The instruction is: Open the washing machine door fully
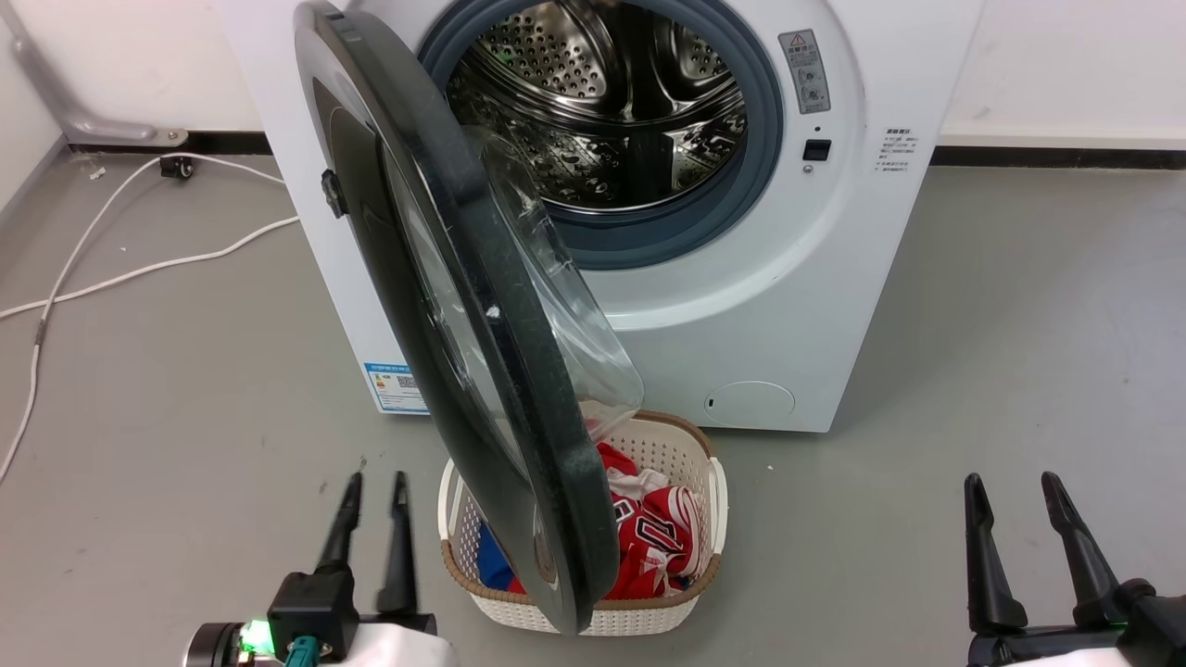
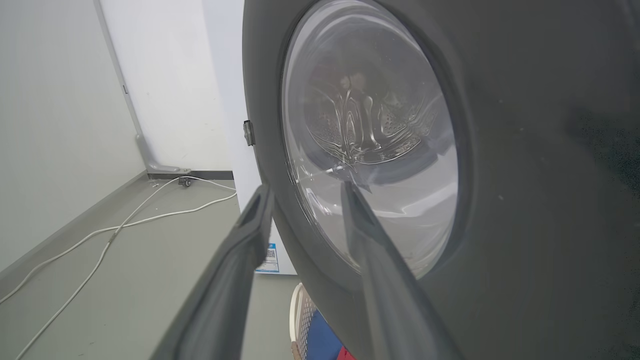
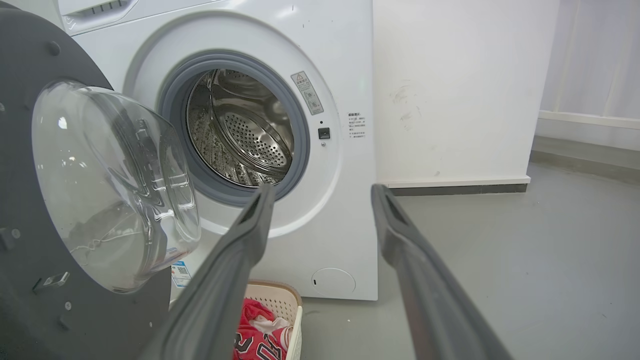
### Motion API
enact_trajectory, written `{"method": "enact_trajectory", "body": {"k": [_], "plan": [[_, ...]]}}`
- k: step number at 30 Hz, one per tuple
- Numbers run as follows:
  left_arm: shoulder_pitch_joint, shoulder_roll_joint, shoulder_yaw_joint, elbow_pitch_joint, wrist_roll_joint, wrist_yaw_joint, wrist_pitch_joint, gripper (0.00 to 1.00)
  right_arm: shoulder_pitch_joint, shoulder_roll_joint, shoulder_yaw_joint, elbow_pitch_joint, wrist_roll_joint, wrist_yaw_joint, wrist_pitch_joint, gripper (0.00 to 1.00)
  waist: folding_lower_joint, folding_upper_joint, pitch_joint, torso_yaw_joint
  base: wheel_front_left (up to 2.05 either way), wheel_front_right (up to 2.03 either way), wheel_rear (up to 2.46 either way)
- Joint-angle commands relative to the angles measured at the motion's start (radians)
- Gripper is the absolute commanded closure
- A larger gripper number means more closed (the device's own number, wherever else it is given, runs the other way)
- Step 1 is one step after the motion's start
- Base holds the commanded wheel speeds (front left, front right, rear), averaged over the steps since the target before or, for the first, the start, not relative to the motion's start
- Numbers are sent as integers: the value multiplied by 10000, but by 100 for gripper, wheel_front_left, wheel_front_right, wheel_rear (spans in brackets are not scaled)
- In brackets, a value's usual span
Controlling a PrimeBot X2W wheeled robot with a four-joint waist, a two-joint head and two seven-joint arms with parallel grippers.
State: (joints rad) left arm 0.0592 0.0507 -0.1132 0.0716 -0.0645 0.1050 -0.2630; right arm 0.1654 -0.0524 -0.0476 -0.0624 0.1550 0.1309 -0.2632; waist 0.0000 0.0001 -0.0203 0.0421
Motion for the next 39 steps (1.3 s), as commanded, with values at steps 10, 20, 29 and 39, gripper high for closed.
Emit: {"method": "enact_trajectory", "body": {"k": [10,20,29,39], "plan": [[-853,-10,686,-1307,179,9,-27,100,-93,41,29,-18,60,-2,-20,0,0,-1,-47,18,0,0,0],[-2545,-10,-282,-3719,675,-328,-26,100,-172,41,81,-19,4,-2,-20,0,0,-1,16,23,0,0,0],[-3494,-6,-2655,-4387,605,-570,-26,100,-199,40,155,-53,-48,-2,-20,0,0,-1,134,-60,0,0,0],[-3788,-7,-5106,-3915,348,-756,-26,100,-290,40,242,-74,-145,-2,-20,0,0,-1,277,-9,0,0,0]]}}
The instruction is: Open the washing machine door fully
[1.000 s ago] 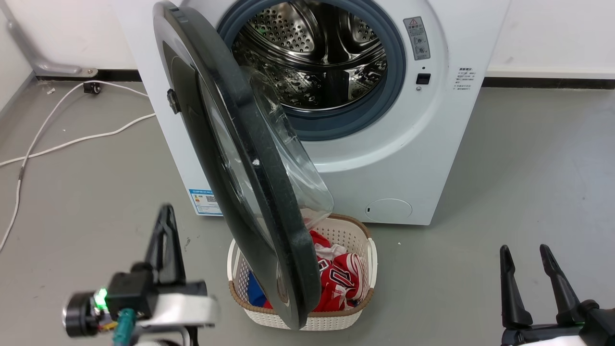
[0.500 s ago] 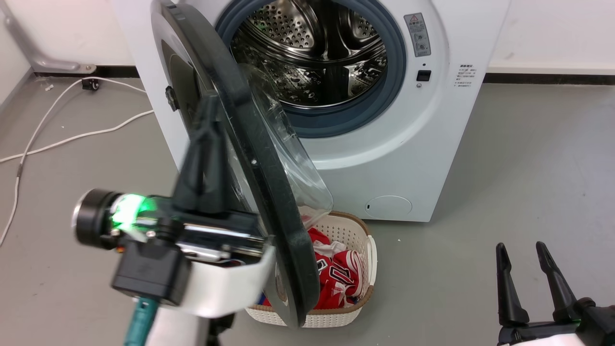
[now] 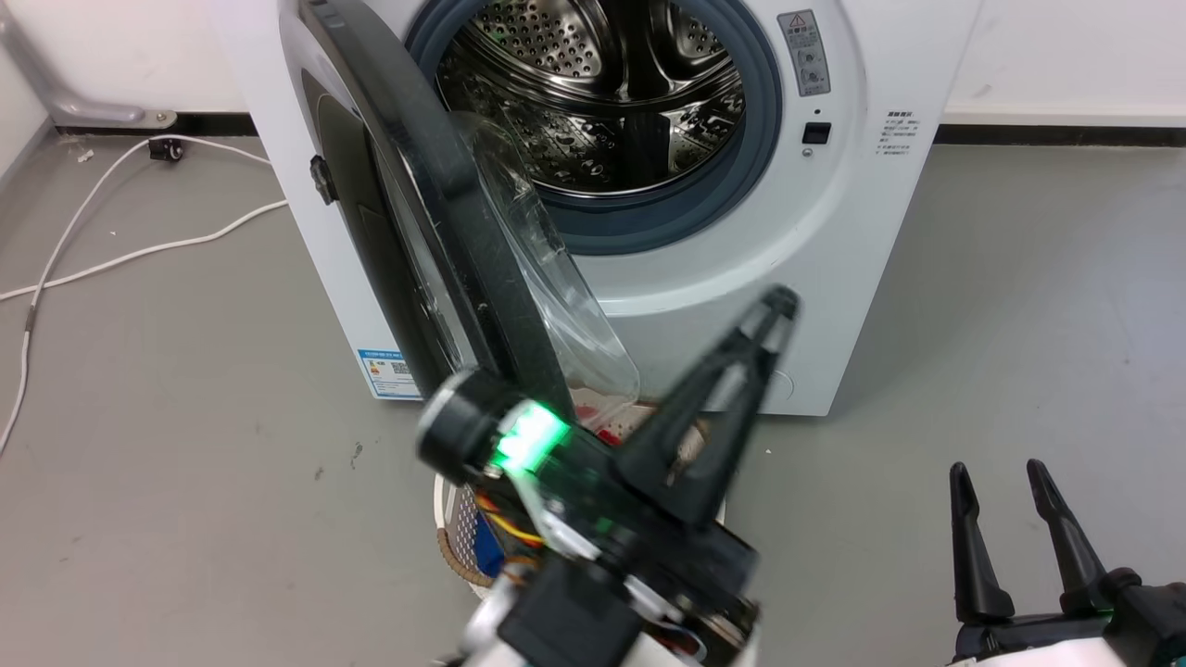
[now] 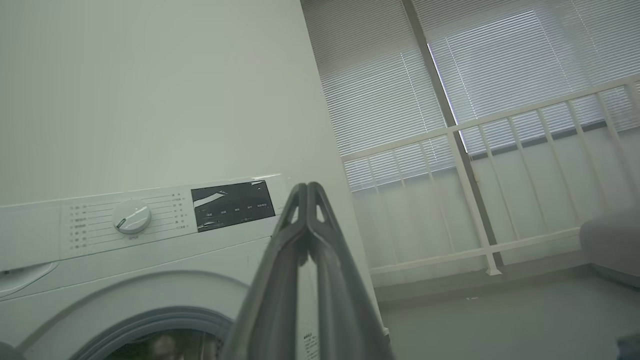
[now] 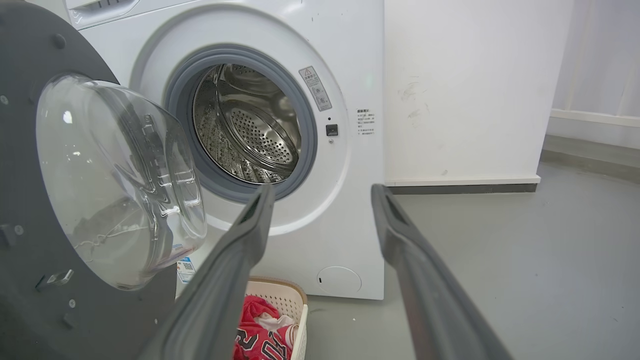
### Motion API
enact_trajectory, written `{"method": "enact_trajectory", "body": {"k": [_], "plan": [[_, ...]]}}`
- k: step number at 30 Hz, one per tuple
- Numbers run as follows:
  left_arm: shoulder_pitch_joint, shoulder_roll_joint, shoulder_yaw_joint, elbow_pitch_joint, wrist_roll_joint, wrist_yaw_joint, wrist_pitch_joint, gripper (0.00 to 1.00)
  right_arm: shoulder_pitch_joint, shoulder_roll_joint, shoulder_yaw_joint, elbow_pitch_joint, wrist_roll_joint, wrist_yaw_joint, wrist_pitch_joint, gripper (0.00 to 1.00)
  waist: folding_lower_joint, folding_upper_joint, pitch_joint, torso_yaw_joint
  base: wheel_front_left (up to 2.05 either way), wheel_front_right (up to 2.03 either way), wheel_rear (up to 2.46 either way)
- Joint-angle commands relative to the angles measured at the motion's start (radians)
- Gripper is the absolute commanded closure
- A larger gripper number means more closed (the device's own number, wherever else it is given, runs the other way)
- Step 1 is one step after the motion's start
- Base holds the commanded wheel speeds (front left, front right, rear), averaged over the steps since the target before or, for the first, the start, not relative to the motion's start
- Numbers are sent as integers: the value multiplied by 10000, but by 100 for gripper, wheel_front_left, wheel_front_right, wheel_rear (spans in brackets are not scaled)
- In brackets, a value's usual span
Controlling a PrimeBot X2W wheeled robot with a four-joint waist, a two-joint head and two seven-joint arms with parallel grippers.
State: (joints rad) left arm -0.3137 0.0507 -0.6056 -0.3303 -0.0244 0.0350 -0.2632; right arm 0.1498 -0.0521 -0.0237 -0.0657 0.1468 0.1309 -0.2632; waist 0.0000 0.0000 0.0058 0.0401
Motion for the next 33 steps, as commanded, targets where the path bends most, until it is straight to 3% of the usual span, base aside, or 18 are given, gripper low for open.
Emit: {"method": "enact_trajectory", "body": {"k": [1,9,15,28,33], "plan": [[-28,-7,-374,198,-65,-73,-24,100,-137,36,8,-38,-70,-2,-20,0,0,0,26,15,0,0,0],[394,-7,-1687,1005,-186,-332,-24,100,-178,36,37,16,-92,-2,-20,0,0,0,38,85,0,0,0],[784,-4,-1998,1607,-231,-399,-24,100,-175,36,45,40,-93,-2,-20,0,0,0,43,160,0,0,0],[1866,201,-1826,3075,-408,-513,-24,100,-176,35,59,114,-101,-2,-20,0,0,0,120,289,0,0,0],[2125,193,-1372,3700,-591,-361,-25,100,-247,35,99,175,-134,-2,-20,0,0,0,141,233,0,0,0]]}}
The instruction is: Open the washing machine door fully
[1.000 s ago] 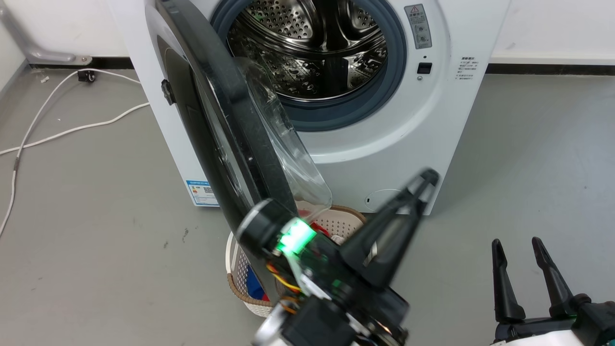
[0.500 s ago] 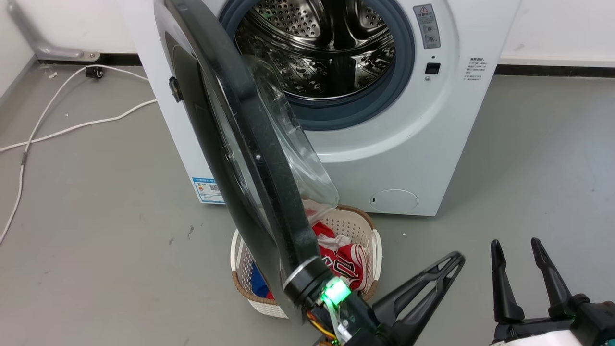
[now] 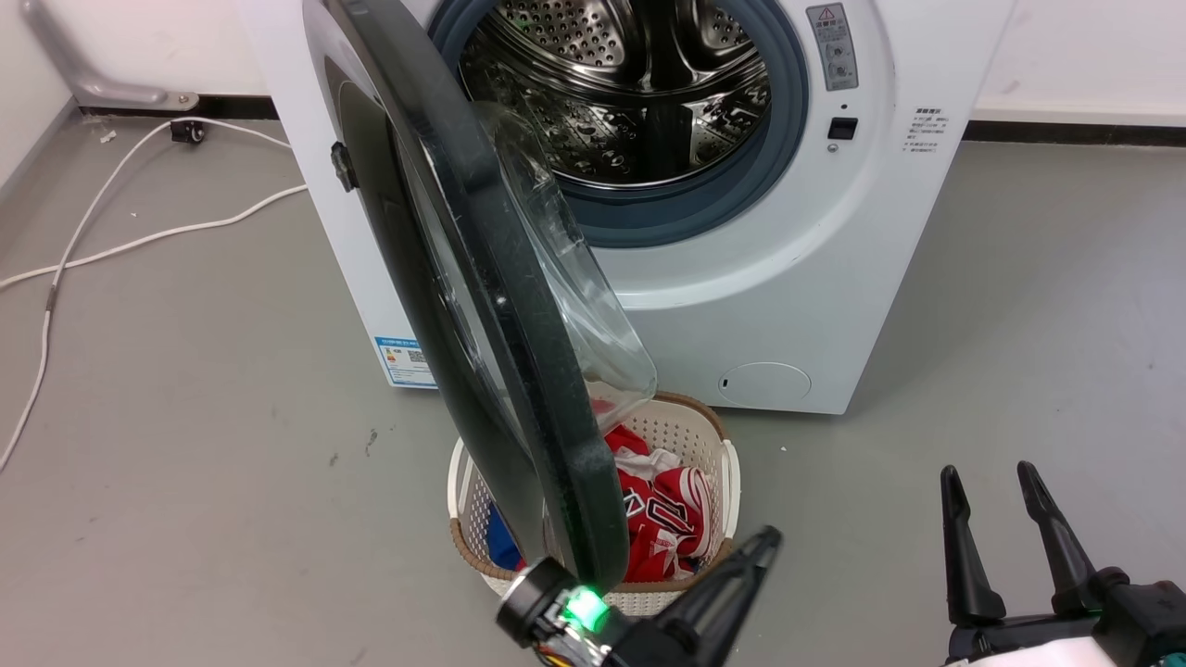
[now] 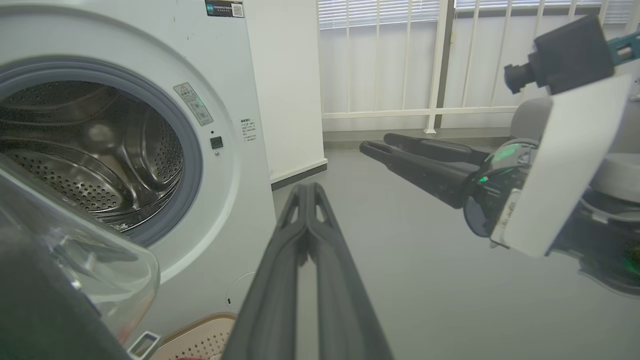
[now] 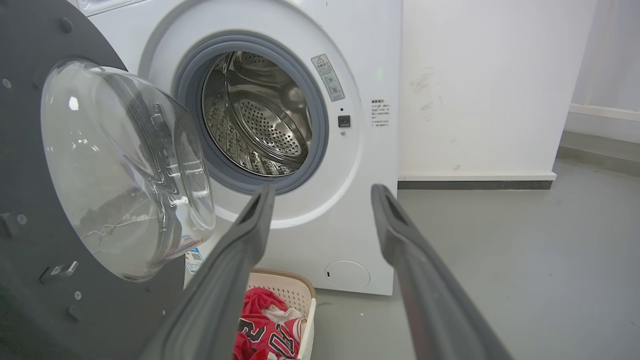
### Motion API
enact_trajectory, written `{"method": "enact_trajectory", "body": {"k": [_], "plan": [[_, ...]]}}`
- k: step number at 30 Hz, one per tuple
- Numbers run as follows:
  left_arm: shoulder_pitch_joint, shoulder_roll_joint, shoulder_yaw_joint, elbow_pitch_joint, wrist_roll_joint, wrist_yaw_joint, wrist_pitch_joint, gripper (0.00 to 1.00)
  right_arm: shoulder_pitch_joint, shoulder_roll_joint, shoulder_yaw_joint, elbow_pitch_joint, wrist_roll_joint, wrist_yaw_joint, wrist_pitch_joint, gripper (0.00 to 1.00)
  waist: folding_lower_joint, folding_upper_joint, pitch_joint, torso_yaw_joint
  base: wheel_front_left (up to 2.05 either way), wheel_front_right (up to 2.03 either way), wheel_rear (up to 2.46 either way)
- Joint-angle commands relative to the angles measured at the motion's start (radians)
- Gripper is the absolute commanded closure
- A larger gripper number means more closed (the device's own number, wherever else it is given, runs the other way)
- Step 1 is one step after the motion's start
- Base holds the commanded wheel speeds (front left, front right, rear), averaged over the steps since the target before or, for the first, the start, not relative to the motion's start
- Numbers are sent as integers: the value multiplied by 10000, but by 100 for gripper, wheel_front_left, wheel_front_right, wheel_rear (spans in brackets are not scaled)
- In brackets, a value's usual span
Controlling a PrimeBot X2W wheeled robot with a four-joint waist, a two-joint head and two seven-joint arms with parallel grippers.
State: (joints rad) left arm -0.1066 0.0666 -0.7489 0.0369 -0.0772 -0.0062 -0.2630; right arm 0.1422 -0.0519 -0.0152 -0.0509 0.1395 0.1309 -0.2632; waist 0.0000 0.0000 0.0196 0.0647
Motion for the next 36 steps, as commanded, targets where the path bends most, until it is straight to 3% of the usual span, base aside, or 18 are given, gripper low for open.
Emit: {"method": "enact_trajectory", "body": {"k": [1,4,17,28,36], "plan": [[88,29,180,166,-70,89,-27,100,-185,33,12,32,-64,-2,-20,0,0,0,7,-26,0,0,0],[135,-6,931,604,-172,245,-27,100,-193,33,-20,67,-87,-2,-20,0,0,0,65,-58,0,0,0],[88,110,2584,809,39,330,-22,100,-150,33,-4,226,-71,-2,-20,0,0,0,89,243,0,0,0],[588,104,3219,351,186,497,5,100,-41,32,110,304,-35,-2,-20,0,0,0,102,1261,0,0,0],[749,231,4249,113,34,792,19,100,-182,32,100,326,-73,-2,-20,0,0,0,246,1840,0,0,0]]}}
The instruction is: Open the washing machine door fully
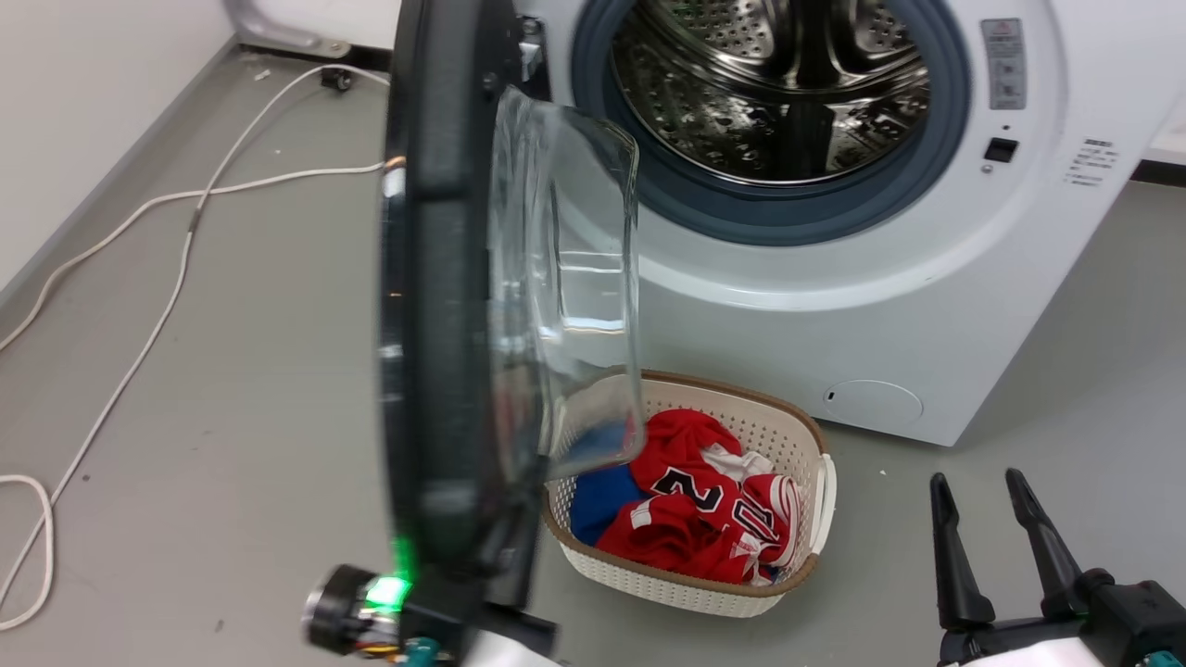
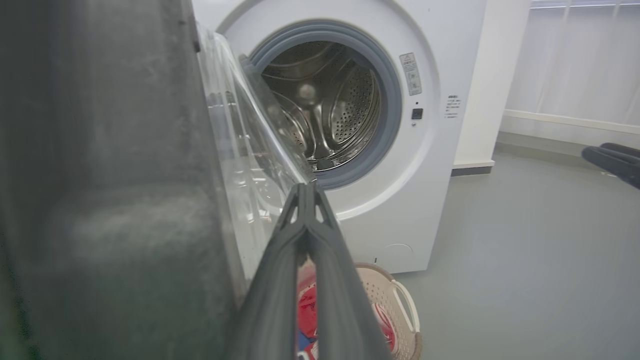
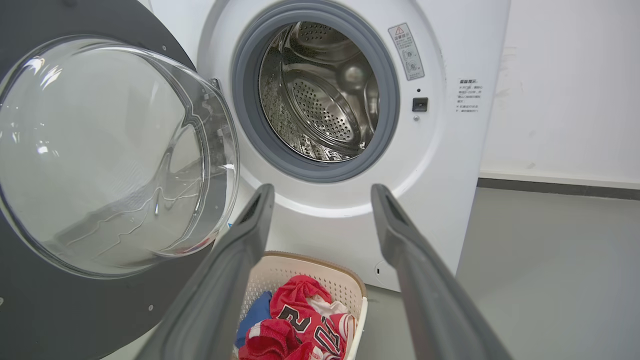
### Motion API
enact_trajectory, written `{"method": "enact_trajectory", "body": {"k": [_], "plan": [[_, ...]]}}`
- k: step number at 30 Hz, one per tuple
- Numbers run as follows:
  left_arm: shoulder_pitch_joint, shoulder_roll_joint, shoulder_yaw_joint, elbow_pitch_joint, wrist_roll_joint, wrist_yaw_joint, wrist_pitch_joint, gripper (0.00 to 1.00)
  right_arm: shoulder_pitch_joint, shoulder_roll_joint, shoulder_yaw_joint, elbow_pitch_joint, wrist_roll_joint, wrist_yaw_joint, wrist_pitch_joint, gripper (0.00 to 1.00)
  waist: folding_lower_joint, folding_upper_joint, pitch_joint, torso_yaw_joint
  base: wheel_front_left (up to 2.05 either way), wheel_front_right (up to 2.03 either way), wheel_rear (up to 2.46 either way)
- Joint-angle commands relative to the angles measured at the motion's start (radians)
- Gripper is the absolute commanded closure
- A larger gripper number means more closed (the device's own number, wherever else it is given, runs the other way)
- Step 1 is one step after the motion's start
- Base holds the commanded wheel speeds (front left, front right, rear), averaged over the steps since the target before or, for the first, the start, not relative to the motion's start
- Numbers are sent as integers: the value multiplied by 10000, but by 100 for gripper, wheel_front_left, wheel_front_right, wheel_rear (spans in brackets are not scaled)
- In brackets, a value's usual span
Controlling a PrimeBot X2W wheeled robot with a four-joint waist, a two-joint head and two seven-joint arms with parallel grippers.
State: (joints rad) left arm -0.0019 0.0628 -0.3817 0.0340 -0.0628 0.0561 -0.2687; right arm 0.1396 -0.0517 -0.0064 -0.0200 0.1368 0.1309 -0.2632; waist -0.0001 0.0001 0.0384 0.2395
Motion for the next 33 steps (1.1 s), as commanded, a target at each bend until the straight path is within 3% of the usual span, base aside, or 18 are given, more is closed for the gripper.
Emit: {"method": "enact_trajectory", "body": {"k": [1,16,33], "plan": [[-275,255,719,101,-156,208,78,100,-170,28,17,21,-39,-2,-20,0,1,-1,75,122,0,0,0],[-272,559,4155,100,-617,736,54,100,-441,28,-43,-64,-262,-2,-20,0,1,-1,682,-94,0,0,0],[-1832,524,7389,1134,-789,368,56,100,-1178,27,-173,-316,-693,-2,-20,0,1,-1,2219,-281,0,0,0]]}}
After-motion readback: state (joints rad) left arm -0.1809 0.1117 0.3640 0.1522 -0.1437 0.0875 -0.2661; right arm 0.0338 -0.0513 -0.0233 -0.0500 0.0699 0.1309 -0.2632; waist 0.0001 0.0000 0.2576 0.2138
